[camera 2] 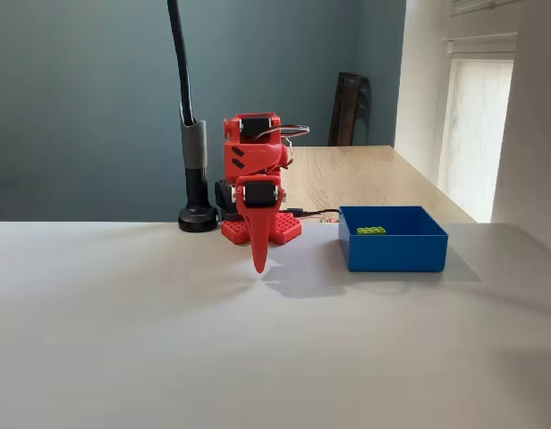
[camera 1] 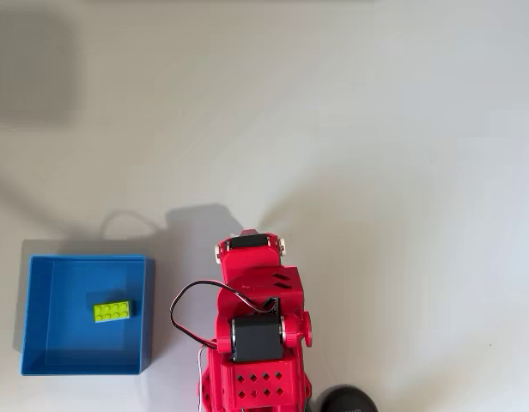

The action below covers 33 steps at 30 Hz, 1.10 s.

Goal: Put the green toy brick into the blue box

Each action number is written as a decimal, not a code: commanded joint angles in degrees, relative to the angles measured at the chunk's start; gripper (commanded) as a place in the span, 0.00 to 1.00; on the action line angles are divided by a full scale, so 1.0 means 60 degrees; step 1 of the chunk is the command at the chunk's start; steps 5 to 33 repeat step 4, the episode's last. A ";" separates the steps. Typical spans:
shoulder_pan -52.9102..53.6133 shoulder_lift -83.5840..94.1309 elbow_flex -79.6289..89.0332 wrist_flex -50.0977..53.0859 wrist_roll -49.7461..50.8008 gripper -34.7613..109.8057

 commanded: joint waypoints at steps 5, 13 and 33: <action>0.0234 0.0161 0.0015 -0.0029 -0.0088 0.24; 0.0234 0.0161 0.0015 -0.0029 -0.0088 0.24; 0.0234 0.0161 0.0015 -0.0029 -0.0088 0.24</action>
